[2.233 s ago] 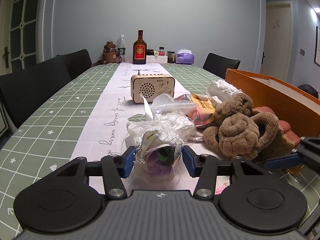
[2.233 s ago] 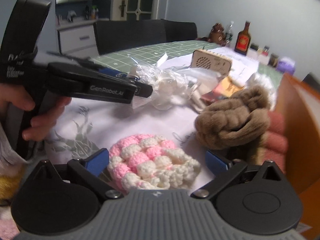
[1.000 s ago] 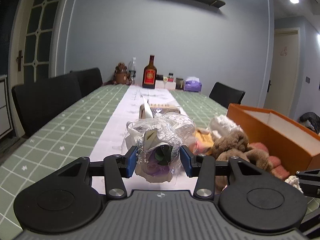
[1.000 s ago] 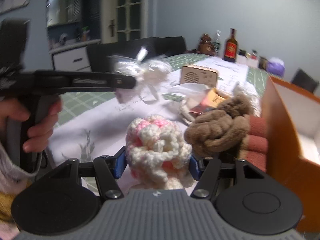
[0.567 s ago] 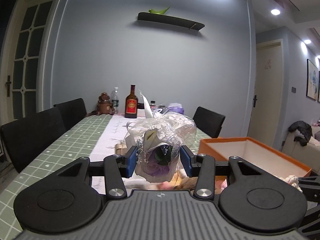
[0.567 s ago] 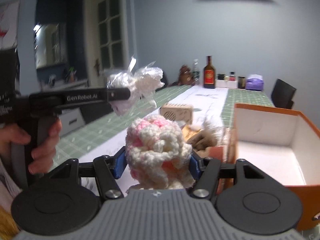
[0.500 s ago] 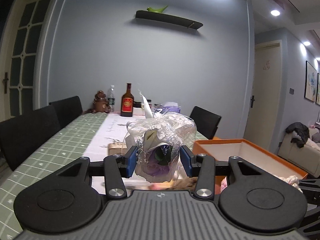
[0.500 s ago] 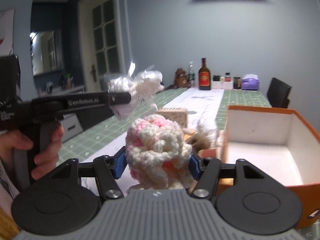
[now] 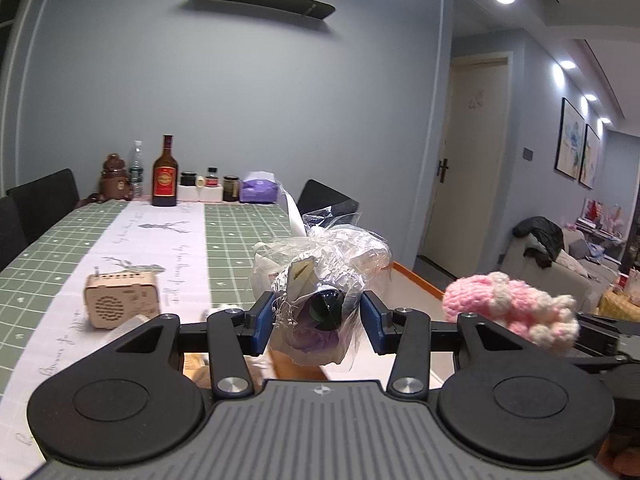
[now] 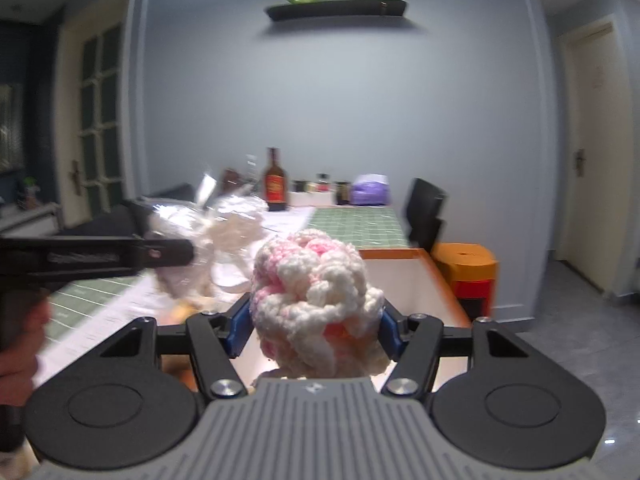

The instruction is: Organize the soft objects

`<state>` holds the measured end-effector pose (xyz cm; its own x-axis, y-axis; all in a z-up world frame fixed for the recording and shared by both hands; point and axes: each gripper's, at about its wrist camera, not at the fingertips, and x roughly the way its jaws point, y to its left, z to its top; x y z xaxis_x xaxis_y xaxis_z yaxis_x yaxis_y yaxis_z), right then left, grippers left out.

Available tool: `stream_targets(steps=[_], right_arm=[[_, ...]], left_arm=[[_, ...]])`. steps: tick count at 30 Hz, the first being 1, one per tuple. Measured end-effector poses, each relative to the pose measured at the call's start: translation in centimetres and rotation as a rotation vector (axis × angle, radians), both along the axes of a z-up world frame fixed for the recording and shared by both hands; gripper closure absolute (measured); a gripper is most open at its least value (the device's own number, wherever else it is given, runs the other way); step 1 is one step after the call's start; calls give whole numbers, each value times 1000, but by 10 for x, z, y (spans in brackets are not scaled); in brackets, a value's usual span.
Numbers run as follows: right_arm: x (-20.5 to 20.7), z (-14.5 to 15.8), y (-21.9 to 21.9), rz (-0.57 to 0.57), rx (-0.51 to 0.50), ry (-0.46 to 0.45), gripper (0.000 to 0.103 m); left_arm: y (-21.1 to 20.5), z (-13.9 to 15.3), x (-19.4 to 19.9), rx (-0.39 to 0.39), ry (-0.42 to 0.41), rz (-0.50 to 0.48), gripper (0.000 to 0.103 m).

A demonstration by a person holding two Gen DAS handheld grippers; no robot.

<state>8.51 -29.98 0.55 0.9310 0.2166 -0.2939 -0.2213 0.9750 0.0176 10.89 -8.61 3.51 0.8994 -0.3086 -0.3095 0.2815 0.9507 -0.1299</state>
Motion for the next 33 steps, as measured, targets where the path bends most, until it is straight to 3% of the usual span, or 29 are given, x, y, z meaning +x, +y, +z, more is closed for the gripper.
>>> stream_targets(steps=[8,17,20,23,28,33], right_arm=[[42,-8,-11,-67,-98,79,41],[67,-13,-15,-82,-194,127,42],[71,-16,-18,-100,-180,142,42],[73,-18,-24,-116,-171,158,41],[76,-19,-27,-124,-168,179,41],[74,-20,-29,-120,-152,207,41]], left_arm=[[-20,-8,28,-6,122,-50,51],[-50,-32,57,71,307,-114,51],[-52,-42,58,86,354,-136,51],[-56,-46,51,132,331,-163,46],[-62,-44,35,188,286,-194,26],[-55,-34,20,161,240,-213,19]])
